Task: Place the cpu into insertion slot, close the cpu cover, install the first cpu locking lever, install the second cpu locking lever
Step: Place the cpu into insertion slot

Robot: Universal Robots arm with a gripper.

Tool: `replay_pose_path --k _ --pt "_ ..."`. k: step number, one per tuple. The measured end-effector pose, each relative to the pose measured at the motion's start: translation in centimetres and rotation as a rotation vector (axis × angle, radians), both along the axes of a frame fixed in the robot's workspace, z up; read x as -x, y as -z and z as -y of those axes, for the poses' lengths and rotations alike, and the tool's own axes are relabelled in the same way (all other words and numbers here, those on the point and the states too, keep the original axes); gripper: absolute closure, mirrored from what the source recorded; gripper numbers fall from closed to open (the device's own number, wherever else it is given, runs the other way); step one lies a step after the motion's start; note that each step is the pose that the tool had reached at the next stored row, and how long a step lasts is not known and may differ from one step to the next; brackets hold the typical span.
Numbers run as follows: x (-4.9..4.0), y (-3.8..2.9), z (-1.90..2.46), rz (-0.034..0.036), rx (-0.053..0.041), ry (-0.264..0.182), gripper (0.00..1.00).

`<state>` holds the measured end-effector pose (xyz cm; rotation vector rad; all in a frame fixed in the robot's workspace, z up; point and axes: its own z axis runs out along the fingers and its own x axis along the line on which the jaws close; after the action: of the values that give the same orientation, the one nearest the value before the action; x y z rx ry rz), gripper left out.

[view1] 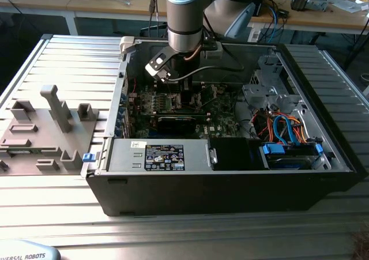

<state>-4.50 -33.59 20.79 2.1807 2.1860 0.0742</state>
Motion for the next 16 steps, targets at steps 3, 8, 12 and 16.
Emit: replay_pose_path --k 3,8,12,16 --pt "0.00 0.07 0.00 0.0001 -0.0001 0.000 0.46" --pt "0.00 0.15 0.00 0.0000 0.0001 0.000 0.46" --pt "0.00 0.24 0.00 0.0001 -0.0001 0.000 0.46" --pt "0.00 0.38 0.00 0.0001 -0.0001 0.000 0.46"
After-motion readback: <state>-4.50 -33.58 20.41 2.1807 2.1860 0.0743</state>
